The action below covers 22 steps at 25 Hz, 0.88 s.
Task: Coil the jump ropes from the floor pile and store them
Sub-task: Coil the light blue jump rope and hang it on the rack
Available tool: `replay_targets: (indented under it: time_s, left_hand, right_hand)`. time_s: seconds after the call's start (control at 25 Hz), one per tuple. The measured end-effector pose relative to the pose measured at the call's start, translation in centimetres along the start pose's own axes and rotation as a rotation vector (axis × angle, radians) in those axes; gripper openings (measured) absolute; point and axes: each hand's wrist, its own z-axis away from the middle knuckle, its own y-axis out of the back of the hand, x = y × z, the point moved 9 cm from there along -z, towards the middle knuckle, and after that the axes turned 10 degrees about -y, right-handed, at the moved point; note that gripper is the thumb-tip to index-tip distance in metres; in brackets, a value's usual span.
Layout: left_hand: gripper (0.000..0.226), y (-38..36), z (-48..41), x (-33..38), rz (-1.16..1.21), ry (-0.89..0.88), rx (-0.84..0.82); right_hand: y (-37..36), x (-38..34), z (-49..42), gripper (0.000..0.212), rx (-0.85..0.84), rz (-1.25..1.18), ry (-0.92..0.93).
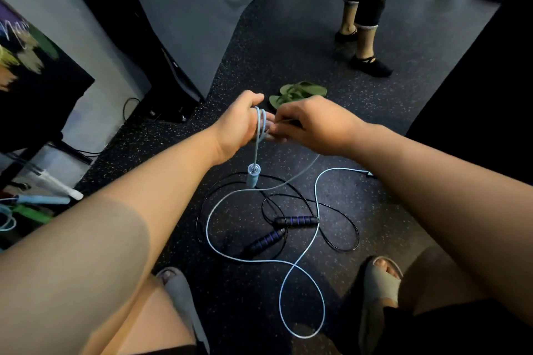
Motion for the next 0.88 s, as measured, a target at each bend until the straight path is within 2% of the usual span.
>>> replay_targets:
  time_s: [0.12,0.28,0.36,0.48,0.68,0.76,0.88]
  left_hand:
    - [0.076,-2.1,1.1,0.0,-0.098,0.049,-0.186]
    - [0.068,-2.9,1.6,0.7,-0.08,0.073,-0.233]
    - [0.06,-3.2,1.6,1.5,0.04,0.049,-0.213]
    - [0.056,-3.1,1.6,2.6,0.288,0.01,-0.143]
    - [0.062,-1.2,1.5,3.8,0.719,-0.127,-0.009]
    - [0.066,0.3,1.4,4.6,0.805,-0.215,0.05]
    - [0.073,2.6,1.1,5.1,0.793,-0.287,0.151]
  right_hand:
    - [1.1,0.9,-0.2,0.035,0.037,-0.054,0.016]
    - [2.3,2.7,0.0,0.03,0.077,-0.14,-0.042]
    - [2.0,3.7,0.3,0.025,0.076,-0.194,-0.085]
    - [0.2,5.0,0.5,0.029,0.046,-0.319,-0.215]
    - [-4.4,6.3,1.5,0.04,-0.107,-0.47,-0.428]
    - [-6.0,5.8,2.1,0.037,-0.218,-0.441,-0.431]
    - [-6.9,3.6,2.8,0.032,-0.356,-0.319,-0.342]
